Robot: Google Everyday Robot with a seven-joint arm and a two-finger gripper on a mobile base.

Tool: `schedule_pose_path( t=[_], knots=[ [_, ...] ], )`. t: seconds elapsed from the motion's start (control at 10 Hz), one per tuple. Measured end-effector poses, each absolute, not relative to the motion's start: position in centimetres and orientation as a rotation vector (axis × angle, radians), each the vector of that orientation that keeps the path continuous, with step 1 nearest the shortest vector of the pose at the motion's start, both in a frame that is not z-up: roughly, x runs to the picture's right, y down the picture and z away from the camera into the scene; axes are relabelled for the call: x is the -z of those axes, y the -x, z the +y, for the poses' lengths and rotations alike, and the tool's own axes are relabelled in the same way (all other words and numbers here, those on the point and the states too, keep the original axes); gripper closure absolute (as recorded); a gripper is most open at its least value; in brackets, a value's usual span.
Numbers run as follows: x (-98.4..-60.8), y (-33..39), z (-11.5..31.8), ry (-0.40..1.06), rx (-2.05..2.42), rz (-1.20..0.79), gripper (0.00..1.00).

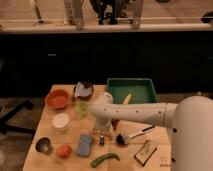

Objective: Place fork in paper cup

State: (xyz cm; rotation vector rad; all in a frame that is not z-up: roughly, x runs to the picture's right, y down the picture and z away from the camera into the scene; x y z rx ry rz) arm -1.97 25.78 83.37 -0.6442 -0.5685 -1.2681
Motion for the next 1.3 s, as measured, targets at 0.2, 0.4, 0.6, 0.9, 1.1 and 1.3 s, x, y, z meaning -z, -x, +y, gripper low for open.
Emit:
schedule_pose_path(
  t=[0.2, 0.4, 0.6, 0.9, 1.1, 1.3],
  knots=[
    [-83.17, 2.07, 25.5, 0.638, 1.279, -0.569, 0.98],
    [-82.94, 1.8, 25.63, 0.649, 1.278, -0.568, 1.0],
    [-83.14, 1.55, 25.67, 0.643, 1.244, -0.588, 1.0],
    [-83.15, 1.34, 25.47, 0.632, 1.237, -0.596, 1.0],
    [-82.98, 1.32, 25.37, 0.626, 1.255, -0.588, 1.0],
    [-82.47, 1.94, 25.1, 0.606, 1.291, -0.58, 1.0]
  ],
)
